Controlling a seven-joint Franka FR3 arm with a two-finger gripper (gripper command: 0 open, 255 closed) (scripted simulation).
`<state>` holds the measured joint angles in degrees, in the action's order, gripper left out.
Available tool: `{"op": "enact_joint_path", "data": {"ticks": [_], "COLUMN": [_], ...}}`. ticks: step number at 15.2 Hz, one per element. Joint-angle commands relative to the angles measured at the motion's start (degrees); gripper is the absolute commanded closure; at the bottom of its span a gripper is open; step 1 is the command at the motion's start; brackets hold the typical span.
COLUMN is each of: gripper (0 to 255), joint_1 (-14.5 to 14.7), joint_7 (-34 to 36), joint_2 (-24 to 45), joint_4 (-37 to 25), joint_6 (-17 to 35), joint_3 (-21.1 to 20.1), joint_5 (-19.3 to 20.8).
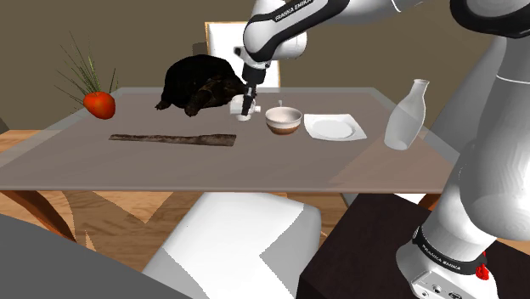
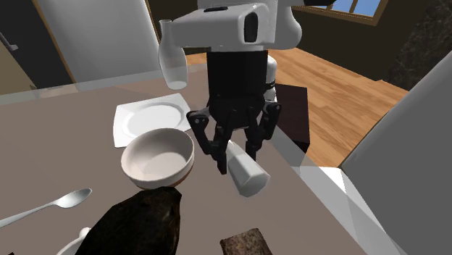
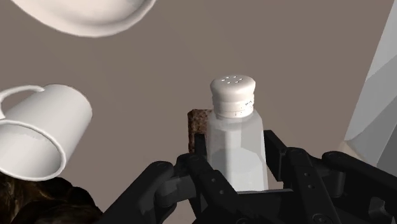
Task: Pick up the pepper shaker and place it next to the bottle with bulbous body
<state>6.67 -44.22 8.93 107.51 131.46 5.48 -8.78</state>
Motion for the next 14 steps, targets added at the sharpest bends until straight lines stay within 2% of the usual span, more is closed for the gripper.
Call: {"op": "enact_joint_path", "data": {"ticks": [1, 14], "gripper": [255, 255], "joint_1": [0.0, 0.0], "joint_7": [0.3, 1.7], "joint_2": [-0.4, -2.2], "joint_4": [-1.1, -9.0], "joint_6": [-1.6, -11.0], "joint_3": [0.0, 0.3], "joint_5": [0.2, 1.3]}}
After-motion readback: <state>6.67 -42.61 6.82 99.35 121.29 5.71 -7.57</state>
